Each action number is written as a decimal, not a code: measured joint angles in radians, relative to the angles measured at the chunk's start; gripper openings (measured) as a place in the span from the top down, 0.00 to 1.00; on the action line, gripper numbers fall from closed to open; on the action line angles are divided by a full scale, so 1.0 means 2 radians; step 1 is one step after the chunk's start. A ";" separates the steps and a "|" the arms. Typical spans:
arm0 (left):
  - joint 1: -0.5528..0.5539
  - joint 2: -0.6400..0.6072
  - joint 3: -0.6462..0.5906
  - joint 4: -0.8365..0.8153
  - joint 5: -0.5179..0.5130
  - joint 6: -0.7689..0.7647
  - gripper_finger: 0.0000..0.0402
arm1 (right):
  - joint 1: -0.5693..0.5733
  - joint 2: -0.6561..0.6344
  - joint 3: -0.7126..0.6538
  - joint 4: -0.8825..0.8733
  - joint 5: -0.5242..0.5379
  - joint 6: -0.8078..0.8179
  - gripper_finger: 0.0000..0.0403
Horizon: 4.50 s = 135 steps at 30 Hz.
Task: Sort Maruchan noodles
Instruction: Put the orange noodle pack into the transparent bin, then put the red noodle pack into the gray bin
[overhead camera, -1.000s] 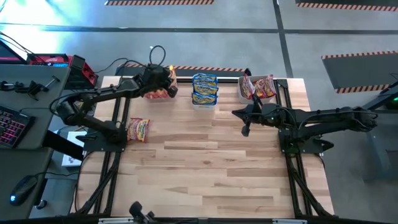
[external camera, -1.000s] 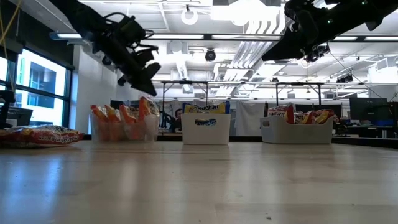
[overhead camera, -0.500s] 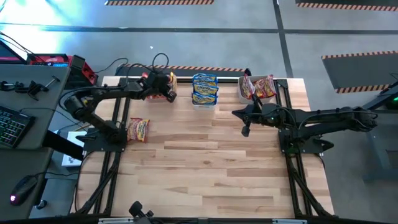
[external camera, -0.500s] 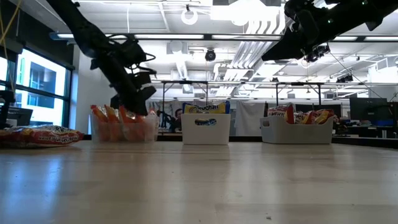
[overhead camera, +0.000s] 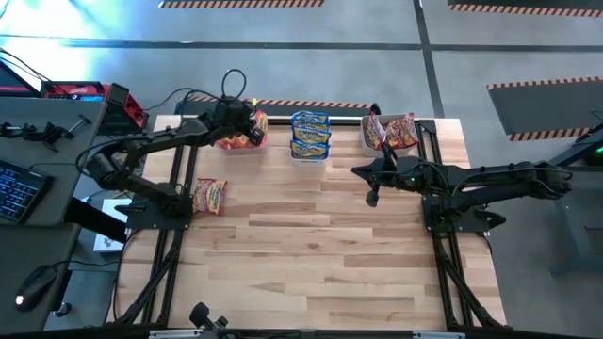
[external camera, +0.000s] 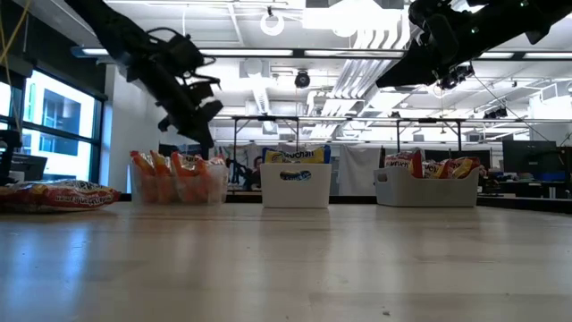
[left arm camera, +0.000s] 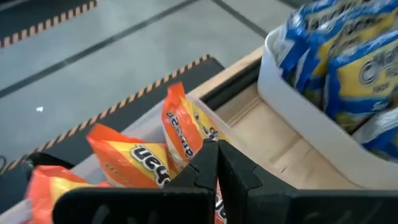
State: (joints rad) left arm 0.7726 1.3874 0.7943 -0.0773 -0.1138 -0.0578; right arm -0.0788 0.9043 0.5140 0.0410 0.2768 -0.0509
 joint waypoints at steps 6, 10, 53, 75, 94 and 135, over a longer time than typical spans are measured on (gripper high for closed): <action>0.002 0.056 0.019 0.001 -0.013 0.026 1.00 | 0.000 0.000 0.000 0.000 0.000 0.000 1.00; 0.002 0.067 0.058 -0.050 0.017 0.036 1.00 | 0.000 0.000 0.000 0.000 0.000 0.000 1.00; -0.242 0.101 -0.012 -0.535 -0.045 -0.209 0.68 | 0.000 0.000 0.000 -0.004 0.000 -0.005 1.00; -0.278 -0.092 -0.157 0.096 0.028 -0.345 1.00 | 0.013 0.079 0.000 0.029 -0.001 0.211 0.83; -0.305 0.032 -0.115 0.350 -0.062 -0.253 1.00 | -0.003 0.371 0.254 -0.013 0.002 0.352 0.18; -0.300 -0.029 -0.115 0.297 -0.071 -0.101 0.75 | -0.069 0.329 0.311 -0.167 -0.018 0.310 0.84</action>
State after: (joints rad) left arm 0.1722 1.3289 0.5635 0.5170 -0.2563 -0.2596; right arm -0.2166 1.5623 1.1366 -0.2923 0.2398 0.5681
